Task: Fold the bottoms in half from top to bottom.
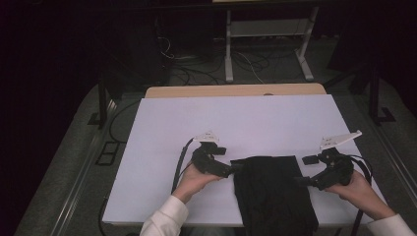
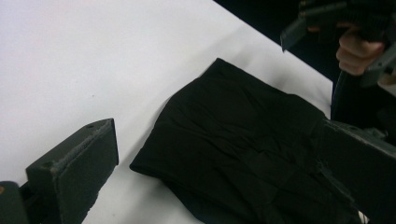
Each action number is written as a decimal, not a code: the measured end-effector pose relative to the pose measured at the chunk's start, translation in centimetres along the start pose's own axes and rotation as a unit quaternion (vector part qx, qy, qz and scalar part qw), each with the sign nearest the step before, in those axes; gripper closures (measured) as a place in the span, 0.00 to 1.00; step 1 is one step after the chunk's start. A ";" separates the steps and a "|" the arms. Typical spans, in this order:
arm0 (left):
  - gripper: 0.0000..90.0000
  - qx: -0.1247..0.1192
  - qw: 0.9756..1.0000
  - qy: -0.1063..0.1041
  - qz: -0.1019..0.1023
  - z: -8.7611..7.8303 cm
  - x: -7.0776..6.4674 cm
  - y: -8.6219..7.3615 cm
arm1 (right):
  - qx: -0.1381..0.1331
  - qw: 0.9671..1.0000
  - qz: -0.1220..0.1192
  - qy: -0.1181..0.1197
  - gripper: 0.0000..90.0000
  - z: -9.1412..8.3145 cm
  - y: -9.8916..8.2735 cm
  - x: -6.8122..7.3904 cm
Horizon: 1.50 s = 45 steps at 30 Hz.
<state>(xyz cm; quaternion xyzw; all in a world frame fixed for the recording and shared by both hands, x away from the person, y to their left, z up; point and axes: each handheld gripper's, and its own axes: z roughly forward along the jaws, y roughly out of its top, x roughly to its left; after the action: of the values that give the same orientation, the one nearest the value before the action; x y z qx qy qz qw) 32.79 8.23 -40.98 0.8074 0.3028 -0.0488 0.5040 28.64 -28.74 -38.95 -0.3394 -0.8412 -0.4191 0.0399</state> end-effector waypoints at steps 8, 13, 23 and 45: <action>0.00 0.001 1.000 -0.009 -0.011 0.6 0.7 0.4 | 0.001 1.000 -0.007 -0.002 0.00 0.7 0.7 -1.0; 0.00 0.008 1.000 -0.001 -0.012 1.0 1.1 0.4 | 0.005 1.000 -0.006 -0.005 0.00 1.2 0.9 -1.7; 0.00 0.008 1.000 -0.017 -0.025 2.1 1.8 0.3 | 0.011 1.000 0.002 -0.020 0.00 2.2 1.3 -3.1; 0.05 0.030 0.997 -0.030 -0.058 4.5 3.6 -0.8 | 0.014 0.998 0.045 -0.035 0.14 3.6 0.8 -7.7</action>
<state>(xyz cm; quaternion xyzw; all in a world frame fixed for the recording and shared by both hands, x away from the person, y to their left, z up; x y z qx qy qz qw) 36.29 6.24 -45.15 0.8017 0.3318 -0.1116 0.4845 35.78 -29.92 -43.41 -0.3909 -0.8316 -0.3929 0.0339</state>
